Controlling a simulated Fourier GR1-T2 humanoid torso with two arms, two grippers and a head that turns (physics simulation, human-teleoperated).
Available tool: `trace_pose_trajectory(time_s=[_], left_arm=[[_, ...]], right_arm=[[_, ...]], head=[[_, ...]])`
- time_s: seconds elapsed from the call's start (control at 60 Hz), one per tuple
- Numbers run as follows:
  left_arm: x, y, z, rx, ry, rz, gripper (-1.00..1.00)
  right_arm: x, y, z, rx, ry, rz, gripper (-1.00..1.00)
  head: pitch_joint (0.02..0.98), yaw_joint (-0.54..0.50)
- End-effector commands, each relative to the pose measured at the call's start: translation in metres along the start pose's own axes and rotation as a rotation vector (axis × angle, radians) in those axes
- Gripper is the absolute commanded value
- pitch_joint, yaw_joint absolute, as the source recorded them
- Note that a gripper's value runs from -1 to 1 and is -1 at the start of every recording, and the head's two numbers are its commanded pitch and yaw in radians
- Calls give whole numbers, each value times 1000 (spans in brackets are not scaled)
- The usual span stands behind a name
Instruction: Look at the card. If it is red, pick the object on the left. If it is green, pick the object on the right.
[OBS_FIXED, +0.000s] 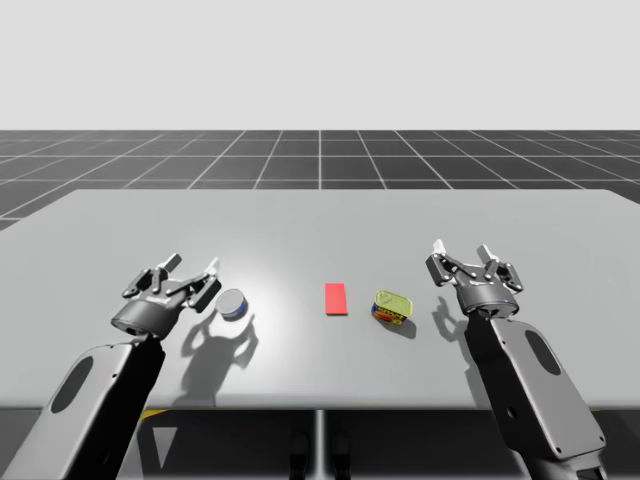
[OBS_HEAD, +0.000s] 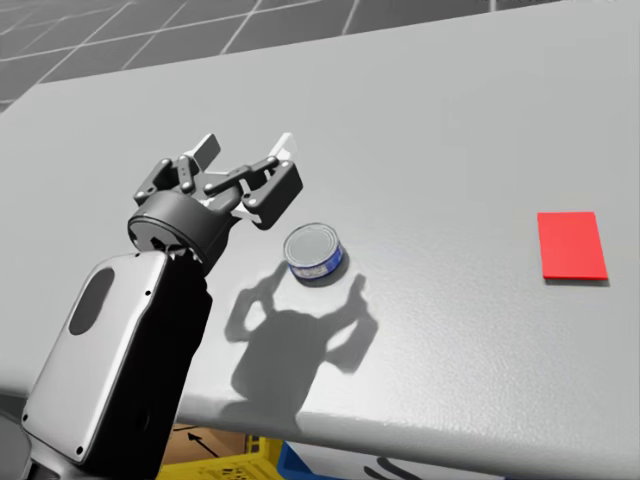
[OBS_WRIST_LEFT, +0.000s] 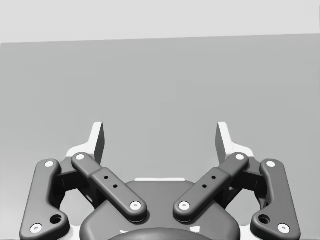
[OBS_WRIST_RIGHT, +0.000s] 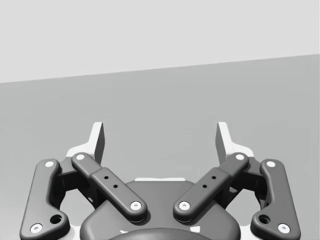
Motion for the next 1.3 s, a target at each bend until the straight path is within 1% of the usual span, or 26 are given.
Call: trace_pose_trajectory(time_s=[0.017,0.05,0.133,0.233,0.45,0.667,0.733,1.0,1.117,1.3], left_arm=[[-13,-11,25,-19,59,-35,-1000],[-16,-13,28,-24,68,-45,-1000],[-26,-16,38,-40,106,-89,-1000],[-36,-17,46,-51,140,-108,-1000],[-61,-17,52,-64,193,-90,-1000],[-79,-22,41,-75,231,-95,-1000],[-82,-24,37,-77,240,-87,-1000],[-89,-29,20,-68,272,-91,-1000],[-89,-31,15,-67,276,-100,-1000],[-90,-33,8,-58,279,-103,-1000]], right_arm=[[-1,0,0,2,3,-3,-1000],[-1,0,0,2,3,-3,-1000],[-1,0,-1,2,3,-4,-1000],[-1,0,-1,2,4,-5,-1000],[-1,0,-1,3,3,-8,-1000],[-1,0,-1,3,0,-11,-1000],[-1,0,-1,3,-1,-11,-1000],[1,0,0,4,-5,-15,-1000],[1,-1,0,3,-7,-15,-1000],[1,-1,1,1,-8,-16,-1000]], head=[[847,354],[847,357],[847,362],[845,367],[841,372],[841,371],[841,370],[846,365],[845,366],[845,364]])
